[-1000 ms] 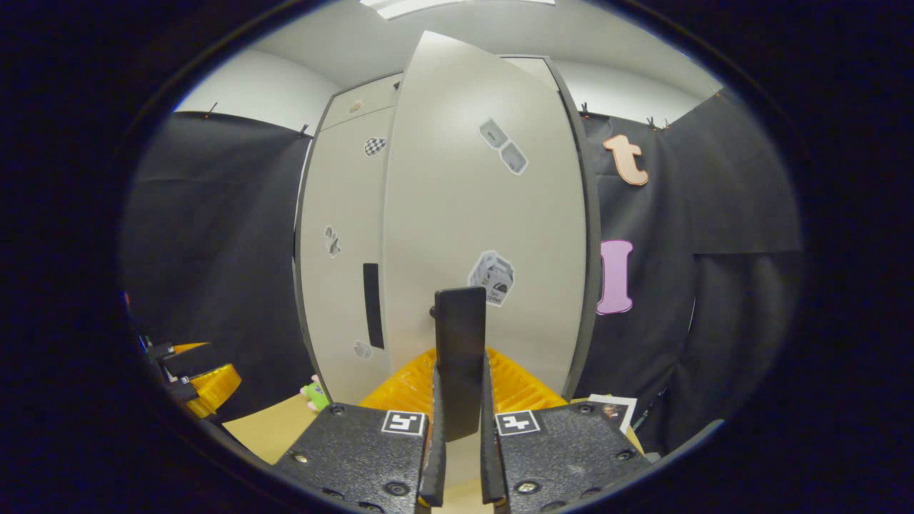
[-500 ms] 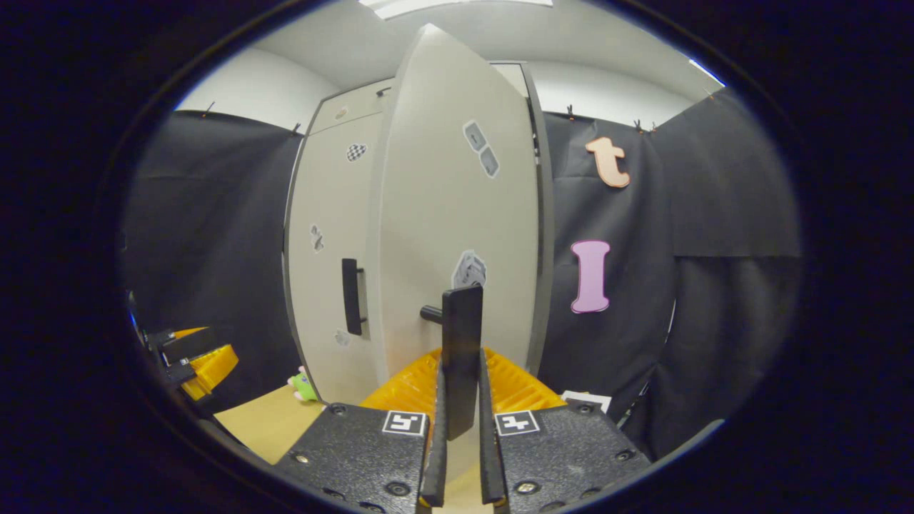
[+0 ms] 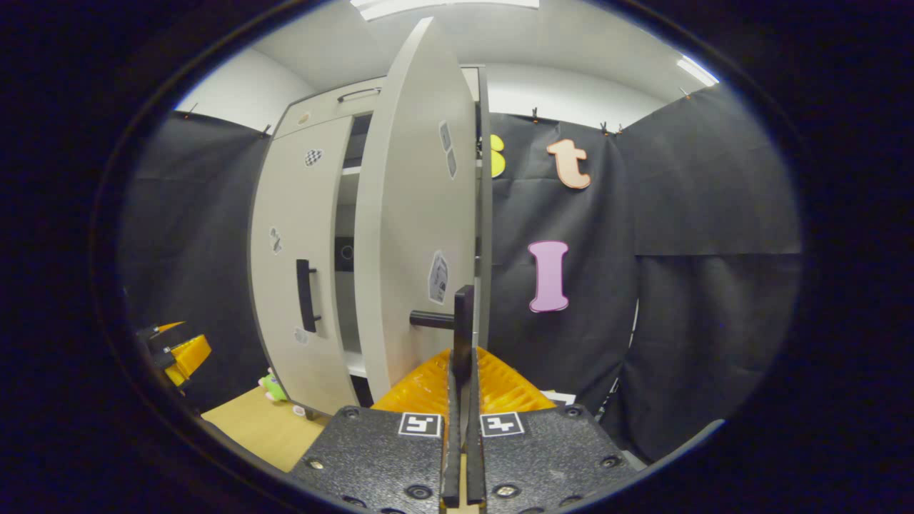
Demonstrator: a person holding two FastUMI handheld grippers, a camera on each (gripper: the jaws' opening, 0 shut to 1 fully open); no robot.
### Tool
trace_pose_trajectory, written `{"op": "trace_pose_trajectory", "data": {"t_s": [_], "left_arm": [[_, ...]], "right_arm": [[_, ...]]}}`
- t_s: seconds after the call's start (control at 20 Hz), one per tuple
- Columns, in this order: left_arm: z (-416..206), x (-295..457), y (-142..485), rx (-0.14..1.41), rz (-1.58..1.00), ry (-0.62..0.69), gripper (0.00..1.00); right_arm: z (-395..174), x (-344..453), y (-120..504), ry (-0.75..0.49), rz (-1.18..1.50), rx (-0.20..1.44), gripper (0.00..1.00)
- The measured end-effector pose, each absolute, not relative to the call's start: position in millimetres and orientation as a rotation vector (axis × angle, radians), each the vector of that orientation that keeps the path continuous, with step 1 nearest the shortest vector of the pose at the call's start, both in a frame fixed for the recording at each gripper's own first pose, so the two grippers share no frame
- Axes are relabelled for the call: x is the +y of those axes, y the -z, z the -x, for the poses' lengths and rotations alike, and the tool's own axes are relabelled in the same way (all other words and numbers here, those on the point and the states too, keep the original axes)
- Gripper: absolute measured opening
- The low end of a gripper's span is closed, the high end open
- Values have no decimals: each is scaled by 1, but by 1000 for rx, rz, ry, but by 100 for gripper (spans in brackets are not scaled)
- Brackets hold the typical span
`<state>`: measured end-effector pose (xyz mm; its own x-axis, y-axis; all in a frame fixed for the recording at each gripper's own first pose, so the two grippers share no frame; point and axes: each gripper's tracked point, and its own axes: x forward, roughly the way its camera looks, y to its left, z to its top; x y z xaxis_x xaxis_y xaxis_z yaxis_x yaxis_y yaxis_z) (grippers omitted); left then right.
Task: Open the right door of the double-door shoe cabinet with the right hand, and open the left door with the left hand.
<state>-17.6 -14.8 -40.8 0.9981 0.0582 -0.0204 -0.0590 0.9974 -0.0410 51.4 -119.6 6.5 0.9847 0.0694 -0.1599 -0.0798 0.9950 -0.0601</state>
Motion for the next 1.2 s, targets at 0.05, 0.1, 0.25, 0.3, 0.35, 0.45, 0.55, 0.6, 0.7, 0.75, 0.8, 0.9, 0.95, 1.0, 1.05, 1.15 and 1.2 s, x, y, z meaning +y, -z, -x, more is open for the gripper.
{"op": "trace_pose_trajectory", "data": {"t_s": [0.05, 0.1, 0.25, 0.3, 0.35, 0.45, 0.55, 0.6, 0.7, 0.75, 0.8, 0.9, 0.95, 1.0, 1.05, 1.15, 1.2], "left_arm": [[16, -16, 40, 18, 41, -56, 97], [15, -17, 39, 15, 42, -55, 96], [13, -15, 41, 15, 45, -52, 97], [12, -16, 42, 19, 51, -51, 97], [10, -18, 43, 25, 60, -47, 97], [11, -23, 43, 28, 76, -33, 97], [10, -22, 42, 25, 75, -30, 97], [10, -20, 42, 24, 72, -34, 96], [12, -17, 43, 21, 71, -38, 97], [13, -15, 43, 15, 70, -41, 96], [12, -15, 44, 14, 66, -41, 96], [15, -15, 52, 41, 53, -39, 96], [14, -13, 51, 45, 50, -45, 96], [14, -14, 49, 46, 51, -45, 96], [15, -16, 49, 46, 56, -41, 96], [14, -21, 49, 38, 66, -23, 97], [14, -26, 50, 38, 73, -12, 97]], "right_arm": [[-52, -130, -8, -49, 66, 152, 6], [-52, -140, -10, -19, 60, 145, 4], [-53, -146, -16, -50, 2, 120, 3], [-56, -147, -13, -57, -23, 118, 4], [-56, -150, -15, -56, -28, 109, 3], [-56, -151, -14, -49, -22, 106, 4], [-51, -150, -15, -47, -16, 109, 4], [-47, -150, -15, -43, -18, 116, 1], [-28, -151, -20, -22, -1, 115, 3], [-15, -142, -28, -44, 8, 104, 4], [-3, -134, -38, -55, 20, 81, 4], [19, -112, -50, -88, 54, 38, 4], [26, -100, -50, -103, 71, 29, 1], [31, -91, -50, -113, 81, 17, 4], [33, -80, -46, -133, 89, 13, 4], [36, -61, -37, -167, 81, 24, 43], [36, -56, -33, -177, 64, 29, 56]]}}
